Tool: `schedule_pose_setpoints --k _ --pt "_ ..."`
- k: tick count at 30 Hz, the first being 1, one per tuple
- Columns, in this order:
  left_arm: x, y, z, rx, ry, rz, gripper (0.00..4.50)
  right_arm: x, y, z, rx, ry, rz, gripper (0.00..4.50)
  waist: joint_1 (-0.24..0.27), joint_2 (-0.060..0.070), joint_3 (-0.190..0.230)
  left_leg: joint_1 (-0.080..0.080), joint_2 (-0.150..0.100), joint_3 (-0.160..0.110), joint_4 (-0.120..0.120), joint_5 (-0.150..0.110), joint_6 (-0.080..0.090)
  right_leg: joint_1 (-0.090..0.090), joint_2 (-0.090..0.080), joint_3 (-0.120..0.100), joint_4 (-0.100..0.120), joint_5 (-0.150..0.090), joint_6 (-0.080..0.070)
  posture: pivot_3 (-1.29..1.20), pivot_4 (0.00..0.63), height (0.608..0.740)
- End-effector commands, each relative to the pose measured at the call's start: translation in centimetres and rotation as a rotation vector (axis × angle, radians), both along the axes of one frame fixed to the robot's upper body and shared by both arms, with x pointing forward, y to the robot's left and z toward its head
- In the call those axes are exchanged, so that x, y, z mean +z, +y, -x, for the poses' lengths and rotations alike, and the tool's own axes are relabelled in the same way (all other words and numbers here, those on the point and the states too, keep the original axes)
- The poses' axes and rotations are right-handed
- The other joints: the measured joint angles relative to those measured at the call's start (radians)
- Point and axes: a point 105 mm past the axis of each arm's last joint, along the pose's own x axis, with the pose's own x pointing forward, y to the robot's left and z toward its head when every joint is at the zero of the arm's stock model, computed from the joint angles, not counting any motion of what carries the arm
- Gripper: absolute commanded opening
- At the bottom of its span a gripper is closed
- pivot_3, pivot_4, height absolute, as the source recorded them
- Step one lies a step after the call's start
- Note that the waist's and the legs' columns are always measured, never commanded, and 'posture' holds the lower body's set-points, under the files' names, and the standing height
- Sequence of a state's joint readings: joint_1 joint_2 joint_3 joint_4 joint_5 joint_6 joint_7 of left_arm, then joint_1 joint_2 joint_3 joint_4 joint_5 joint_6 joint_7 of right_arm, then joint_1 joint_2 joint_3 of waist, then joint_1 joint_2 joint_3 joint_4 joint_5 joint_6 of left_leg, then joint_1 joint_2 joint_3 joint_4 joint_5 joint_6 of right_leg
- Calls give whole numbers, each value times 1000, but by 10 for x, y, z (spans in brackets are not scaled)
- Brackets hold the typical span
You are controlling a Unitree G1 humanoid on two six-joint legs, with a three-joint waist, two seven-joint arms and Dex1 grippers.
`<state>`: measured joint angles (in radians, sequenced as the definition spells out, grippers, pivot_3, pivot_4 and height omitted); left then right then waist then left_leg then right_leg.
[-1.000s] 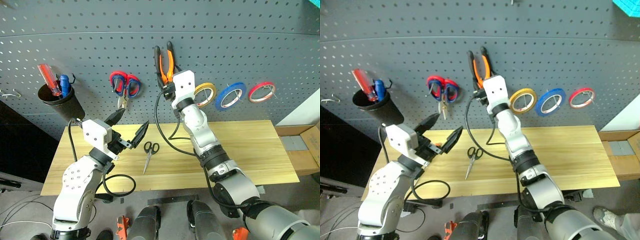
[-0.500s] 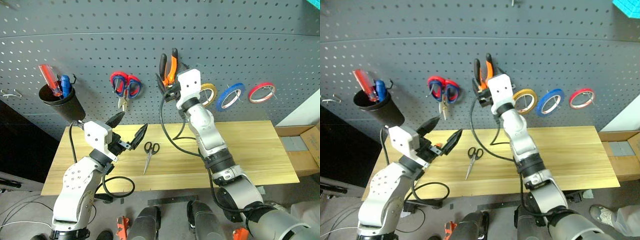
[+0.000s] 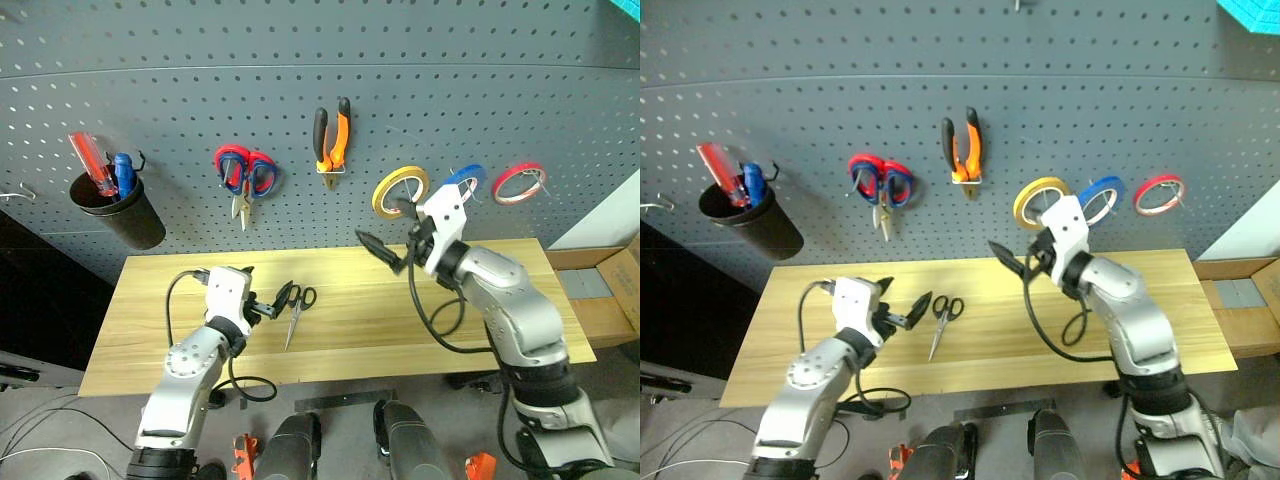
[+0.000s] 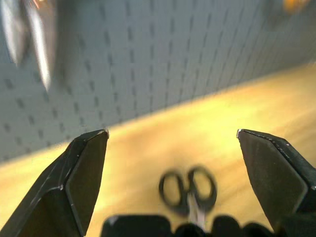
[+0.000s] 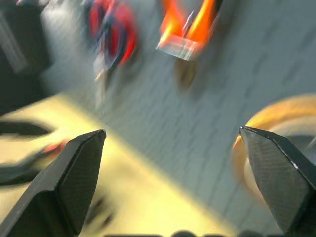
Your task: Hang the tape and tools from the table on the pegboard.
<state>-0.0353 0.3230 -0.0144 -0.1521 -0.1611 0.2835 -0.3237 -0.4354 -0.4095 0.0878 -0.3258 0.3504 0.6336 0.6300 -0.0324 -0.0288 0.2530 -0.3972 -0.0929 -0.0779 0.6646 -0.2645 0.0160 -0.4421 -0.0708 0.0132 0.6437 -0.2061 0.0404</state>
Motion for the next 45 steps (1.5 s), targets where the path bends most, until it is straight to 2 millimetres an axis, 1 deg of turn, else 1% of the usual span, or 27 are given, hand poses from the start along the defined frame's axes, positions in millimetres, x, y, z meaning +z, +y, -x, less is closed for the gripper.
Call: schedule_pose_setpoints --k 1,2,3,5,6,9,11,14,16,18,26,29,32,40,41,43,45 --pt "-24 -1 -5 67 112 -87 4500 -9 5 43 250 100 62 4481 0 0 0 0 0 0 0 0 1 0 0 0 0 0 0 -88 222 740" --pt "-33 4 -8 126 150 -118 4500 -19 5 51 287 128 114 4481 0 0 0 0 0 0 0 -1 1 0 0 -1 0 0 0 -99 223 740" --pt "-43 4 -8 149 199 -122 4500 -30 5 56 310 156 155 4481 0 0 0 0 0 0 1 -1 1 1 0 -1 0 0 0 -99 223 740" --pt "-55 -5 -10 149 247 -127 4500 -46 7 61 327 187 203 4481 -4 -1 -1 1 0 1 1 -1 2 1 0 -1 0 0 1 -110 229 740" --pt "-57 -11 -10 139 260 -111 4500 -49 10 62 327 196 204 4481 -5 -1 -1 1 1 1 1 -1 2 1 0 -1 0 0 1 -116 233 740" --pt "-57 -22 -15 149 291 -71 4500 -51 16 63 318 228 159 4481 -4 -1 -1 0 1 1 2 -1 1 1 -1 -1 1 0 1 -114 238 740" --pt "-58 -26 -19 153 305 -71 4500 -57 15 63 302 242 159 4481 0 -1 -1 0 1 1 3 -1 1 1 -1 -1 0 0 1 -112 240 740" --pt "-62 -35 -20 124 349 -63 4500 -68 10 68 290 256 183 4481 1 -2 -1 0 0 1 3 -1 1 1 -1 -1 0 0 1 -114 244 740" --pt "-69 -34 -19 166 387 -83 4500 -74 6 70 286 265 196 4481 1 -2 -1 0 0 1 3 -1 1 1 -1 -1 0 0 1 -116 249 740" --pt "-70 -34 -18 185 393 -83 4500 -76 5 70 282 272 196 4481 -1 -2 -1 -1 0 1 3 -1 1 1 -1 -1 0 0 2 -115 252 740" --pt "-89 -43 -11 198 506 -100 4500 -82 5 68 262 289 192 4481 0 -2 -1 0 0 1 4 -1 2 2 -1 -1 0 0 2 -116 259 740" --pt "-99 -34 -9 265 562 -125 4500 -84 2 67 254 293 203 4481 1 -2 -1 1 0 1 4 -1 2 4 -2 -2 0 0 2 -121 259 740" --pt "-102 -31 -6 275 588 -144 3879 -84 0 65 244 291 209 4500 -1 -2 -1 3 0 1 4 -1 2 5 -2 -2 0 0 3 -124 258 740" --pt "-98 -24 -6 299 587 -149 1083 -84 -2 59 233 277 220 4500 -2 -2 -2 7 0 1 4 -1 2 10 -1 -2 0 0 3 -117 253 740" --pt "-96 -23 -7 299 575 -148 739 -84 -2 58 233 275 220 4500 -2 -2 -2 7 0 1 4 -1 2 11 -1 -2 0 0 3 -114 249 740" --pt "-86 -24 -12 260 497 -159 104 -84 -2 56 234 271 222 4500 -2 -2 -2 9 0 1 3 -1 2 12 -1 -2 0 0 4 -110 246 740" --pt "-80 -24 -14 246 455 -155 102 -83 -1 54 235 265 220 4500 -2 -2 -2 11 0 1 2 -1 1 13 -2 -1 0 -1 4 -107 242 740"
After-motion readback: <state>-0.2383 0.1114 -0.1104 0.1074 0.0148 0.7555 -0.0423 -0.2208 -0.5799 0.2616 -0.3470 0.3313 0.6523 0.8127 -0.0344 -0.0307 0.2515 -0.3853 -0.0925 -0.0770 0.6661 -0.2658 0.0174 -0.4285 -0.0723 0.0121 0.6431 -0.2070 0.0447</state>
